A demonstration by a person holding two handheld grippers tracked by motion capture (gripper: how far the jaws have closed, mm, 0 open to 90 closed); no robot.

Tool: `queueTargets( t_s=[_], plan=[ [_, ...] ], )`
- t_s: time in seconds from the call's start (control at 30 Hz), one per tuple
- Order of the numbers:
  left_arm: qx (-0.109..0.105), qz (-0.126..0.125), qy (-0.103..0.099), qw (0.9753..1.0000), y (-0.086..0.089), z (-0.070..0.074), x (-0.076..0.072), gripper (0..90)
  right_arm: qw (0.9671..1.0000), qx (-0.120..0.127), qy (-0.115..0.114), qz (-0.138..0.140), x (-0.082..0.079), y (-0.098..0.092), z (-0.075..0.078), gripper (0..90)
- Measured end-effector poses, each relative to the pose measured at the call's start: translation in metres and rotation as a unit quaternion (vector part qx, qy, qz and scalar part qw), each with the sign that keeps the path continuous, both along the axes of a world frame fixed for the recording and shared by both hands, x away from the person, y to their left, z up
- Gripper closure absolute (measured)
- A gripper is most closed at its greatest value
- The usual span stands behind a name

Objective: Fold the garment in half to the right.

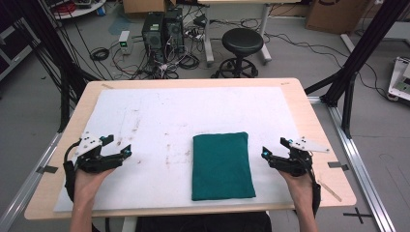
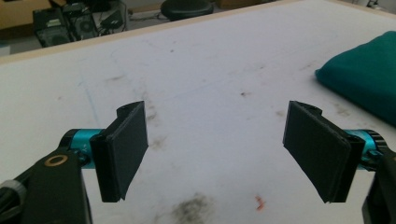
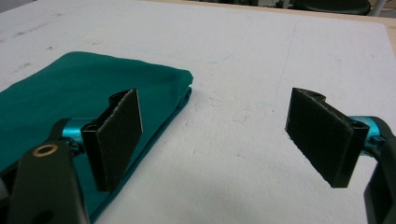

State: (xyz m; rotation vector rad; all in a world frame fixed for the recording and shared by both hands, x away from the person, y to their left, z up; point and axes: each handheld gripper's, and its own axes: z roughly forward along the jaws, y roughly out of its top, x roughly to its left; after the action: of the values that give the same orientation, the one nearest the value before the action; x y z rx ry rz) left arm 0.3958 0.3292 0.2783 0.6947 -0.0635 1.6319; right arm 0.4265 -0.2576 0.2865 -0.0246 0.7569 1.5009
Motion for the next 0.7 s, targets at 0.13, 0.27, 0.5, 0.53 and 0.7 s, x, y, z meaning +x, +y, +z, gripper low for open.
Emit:
queueTargets(
  t_s=[0.13,0.27,0.5,0.53,0.7],
  plan=[
    [-0.016,-0.002,0.004,0.9999,0.010,-0.001,0.004,22.1,1.0000,0.007,0.000,0.006,-0.001,-0.007,-0.003,18.7],
    [-0.026,-0.003,0.009,0.9996,0.017,-0.002,0.007,22.2,0.9999,0.012,0.001,0.010,0.000,-0.012,-0.003,18.7],
    [-0.039,-0.008,0.013,0.9991,0.025,-0.004,0.011,22.2,0.9998,0.016,0.002,0.014,0.001,-0.017,-0.003,18.7],
    [-0.040,-0.008,0.013,0.9991,0.026,-0.004,0.011,22.2,0.9998,0.016,0.003,0.015,0.001,-0.017,-0.004,18.7],
    [-0.044,-0.009,0.013,0.9989,0.028,-0.004,0.011,22.4,0.9997,0.015,0.004,0.017,0.001,-0.017,-0.004,18.7]
  ],
)
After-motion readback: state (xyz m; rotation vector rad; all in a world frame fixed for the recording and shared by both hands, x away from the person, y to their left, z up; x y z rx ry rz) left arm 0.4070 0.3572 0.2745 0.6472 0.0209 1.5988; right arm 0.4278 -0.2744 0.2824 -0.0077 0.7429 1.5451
